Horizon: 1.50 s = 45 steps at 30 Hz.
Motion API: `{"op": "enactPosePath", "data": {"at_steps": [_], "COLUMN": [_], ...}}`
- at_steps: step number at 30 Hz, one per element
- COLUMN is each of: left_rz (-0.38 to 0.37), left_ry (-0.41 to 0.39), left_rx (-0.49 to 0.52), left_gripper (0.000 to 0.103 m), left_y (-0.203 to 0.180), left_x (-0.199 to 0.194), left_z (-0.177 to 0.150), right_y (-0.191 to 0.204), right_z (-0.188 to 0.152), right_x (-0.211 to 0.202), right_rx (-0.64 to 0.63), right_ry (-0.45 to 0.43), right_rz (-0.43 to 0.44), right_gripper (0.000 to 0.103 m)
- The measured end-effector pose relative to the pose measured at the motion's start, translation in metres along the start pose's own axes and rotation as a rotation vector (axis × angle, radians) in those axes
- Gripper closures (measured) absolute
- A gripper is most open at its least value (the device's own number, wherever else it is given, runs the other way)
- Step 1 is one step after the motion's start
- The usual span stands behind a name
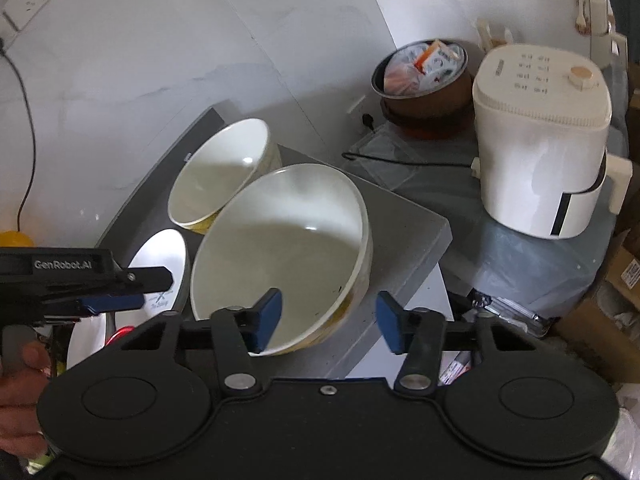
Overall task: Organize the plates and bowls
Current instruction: 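Reach the right gripper to the larger cream bowl and grip its rim, then lift the cream bowl with the right gripper and carry it over the red bowl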
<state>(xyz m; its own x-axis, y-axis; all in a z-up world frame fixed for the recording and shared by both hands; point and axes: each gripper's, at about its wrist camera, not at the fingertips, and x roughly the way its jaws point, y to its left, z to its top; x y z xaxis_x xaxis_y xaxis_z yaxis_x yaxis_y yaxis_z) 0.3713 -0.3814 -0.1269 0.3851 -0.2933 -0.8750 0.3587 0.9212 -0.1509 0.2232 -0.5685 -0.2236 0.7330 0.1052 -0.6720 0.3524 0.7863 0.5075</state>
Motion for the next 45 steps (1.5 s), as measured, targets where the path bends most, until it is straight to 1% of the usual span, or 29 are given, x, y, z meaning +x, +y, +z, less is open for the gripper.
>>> {"op": "enactPosePath", "data": {"at_steps": [2, 6, 8, 10, 11, 13, 14, 15, 16, 17, 18, 19, 21, 23, 25, 29, 34, 39, 45], "left_rz": [-0.01, -0.023, -0.034, -0.026, -0.02, -0.007, 0.0, 0.004, 0.005, 0.001, -0.002, 0.001, 0.003, 0.002, 0.023, 0.023, 0.045, 0.029, 0.019], "left_ry": [0.013, 0.056, 0.066, 0.072, 0.081, 0.101, 0.107, 0.119, 0.133, 0.149, 0.16, 0.166, 0.165, 0.159, 0.153, 0.146, 0.117, 0.085, 0.051], "left_rx": [-0.006, -0.019, -0.022, -0.016, -0.018, -0.034, -0.044, -0.053, -0.061, -0.072, -0.077, -0.078, -0.09, -0.073, -0.058, -0.059, -0.05, -0.069, -0.072], "left_gripper": [0.052, 0.063, 0.064, 0.065, 0.065, 0.071, 0.072, 0.076, 0.08, 0.082, 0.086, 0.089, 0.091, 0.098, 0.098, 0.098, 0.098, 0.098, 0.098], "left_y": [-0.007, -0.018, -0.024, -0.028, -0.028, -0.029, -0.029, -0.028, -0.027, -0.026, -0.026, -0.026, -0.026, -0.029, -0.032, -0.029, -0.019, -0.007, 0.002], "left_x": [0.009, 0.029, 0.037, 0.044, 0.048, 0.057, 0.061, 0.066, 0.07, 0.074, 0.078, 0.081, 0.083, 0.082, 0.079, 0.07, 0.05, 0.026, 0.0], "left_z": [0.002, 0.008, 0.01, 0.011, 0.011, 0.011, 0.01, 0.01, 0.01, 0.009, 0.01, 0.01, 0.01, 0.009, 0.007, 0.004, 0.004, 0.006, 0.006], "right_y": [-0.004, -0.005, -0.006, -0.008, -0.008, -0.008, -0.008, -0.009, -0.008, -0.006, -0.005, -0.004, -0.001, 0.0, 0.004, 0.017, 0.033, 0.048, 0.066], "right_z": [0.003, 0.006, 0.007, 0.008, 0.009, 0.009, 0.009, 0.008, 0.007, 0.007, 0.006, 0.006, 0.003, 0.0, -0.004, -0.005, 0.001, 0.004, -0.004], "right_x": [0.007, 0.017, 0.022, 0.028, 0.031, 0.038, 0.04, 0.042, 0.044, 0.045, 0.045, 0.045, 0.044, 0.04, 0.037, 0.027, 0.008, -0.005, -0.018], "right_rx": [0.005, -0.017, -0.024, -0.029, -0.037, -0.053, -0.049, -0.044, -0.047, -0.053, -0.052, -0.055, -0.068, -0.065, -0.082, -0.095, -0.093, -0.119, -0.171], "right_ry": [0.012, 0.028, 0.033, 0.039, 0.04, 0.044, 0.047, 0.051, 0.057, 0.061, 0.058, 0.058, 0.058, 0.055, 0.05, 0.053, 0.003, -0.025, -0.047], "right_rz": [0.003, -0.006, -0.011, -0.026, -0.036, -0.048, -0.043, -0.035, -0.026, -0.013, -0.016, -0.023, -0.026, -0.023, -0.023, 0.008, 0.031, 0.047, 0.048], "right_gripper": [0.058, 0.058, 0.058, 0.059, 0.061, 0.063, 0.063, 0.064, 0.066, 0.071, 0.072, 0.072, 0.073, 0.073, 0.073, 0.073, 0.073, 0.073, 0.073]}}
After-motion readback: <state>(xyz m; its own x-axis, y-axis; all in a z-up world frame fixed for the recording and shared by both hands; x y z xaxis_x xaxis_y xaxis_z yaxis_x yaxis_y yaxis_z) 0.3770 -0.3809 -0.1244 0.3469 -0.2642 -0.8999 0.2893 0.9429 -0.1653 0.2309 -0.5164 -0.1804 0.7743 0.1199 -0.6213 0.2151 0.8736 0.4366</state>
